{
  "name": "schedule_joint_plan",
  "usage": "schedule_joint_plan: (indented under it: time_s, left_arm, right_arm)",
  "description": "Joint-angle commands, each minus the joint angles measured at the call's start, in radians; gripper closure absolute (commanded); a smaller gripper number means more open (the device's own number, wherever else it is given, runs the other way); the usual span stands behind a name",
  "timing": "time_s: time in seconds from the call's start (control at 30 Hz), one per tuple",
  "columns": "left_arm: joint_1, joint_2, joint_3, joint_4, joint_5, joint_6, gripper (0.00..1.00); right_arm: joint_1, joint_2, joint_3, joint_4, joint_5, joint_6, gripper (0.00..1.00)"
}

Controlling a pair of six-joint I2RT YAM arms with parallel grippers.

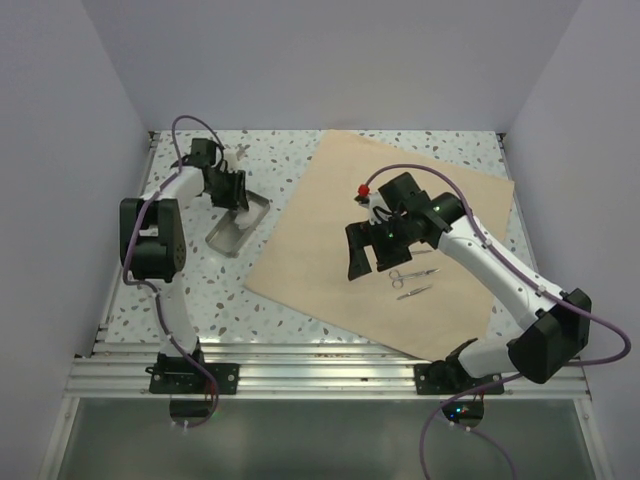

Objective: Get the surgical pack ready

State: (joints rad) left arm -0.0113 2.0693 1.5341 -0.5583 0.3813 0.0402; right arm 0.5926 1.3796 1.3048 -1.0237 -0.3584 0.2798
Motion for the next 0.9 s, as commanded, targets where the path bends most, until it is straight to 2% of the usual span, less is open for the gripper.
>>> schedule_joint_plan:
  time_s: [0.0, 0.07, 0.17, 0.3, 0.37, 0.53, 0.63, 0.87]
  left_arm:
    - [0.007, -0.099, 0.024, 0.021, -0.076, -0.064, 0.55]
    - [0.005, -0.126, 0.018, 0.020, -0.119, -0.110, 0.54]
    - [-0.001, -0.205, 0.005, 0.004, -0.225, -0.177, 0.45]
    - [-0.074, -0.354, -0.061, 0.018, -0.357, -0.267, 0.45]
    - [-0.142, -0.376, -0.072, -0.005, -0.355, -0.305, 0.47]
    - [-0.335, -0.425, -0.143, 0.003, -0.305, -0.335, 0.47]
    - [-0.398, -0.439, -0.179, 0.017, -0.240, -0.347, 0.47]
    - [-0.458, -0.477, -0.265, 0.119, -0.072, -0.304, 0.48]
  right_arm:
    - [-0.007, 0.012, 0.017, 0.024, -0.005, 0.001, 0.11]
    - [-0.008, 0.025, 0.027, 0.011, 0.056, 0.022, 0.11]
    - [-0.040, 0.055, 0.027, -0.013, 0.139, 0.067, 0.10]
    - [-0.210, 0.093, -0.042, -0.019, 0.168, 0.180, 0.14]
    - [-0.307, 0.090, -0.081, -0.007, 0.156, 0.232, 0.16]
    - [-0.405, 0.030, -0.225, 0.068, 0.209, 0.447, 0.19]
    - [-0.447, 0.003, -0.288, 0.082, 0.240, 0.536, 0.24]
    - [-0.497, -0.013, -0.326, 0.068, 0.325, 0.565, 0.27]
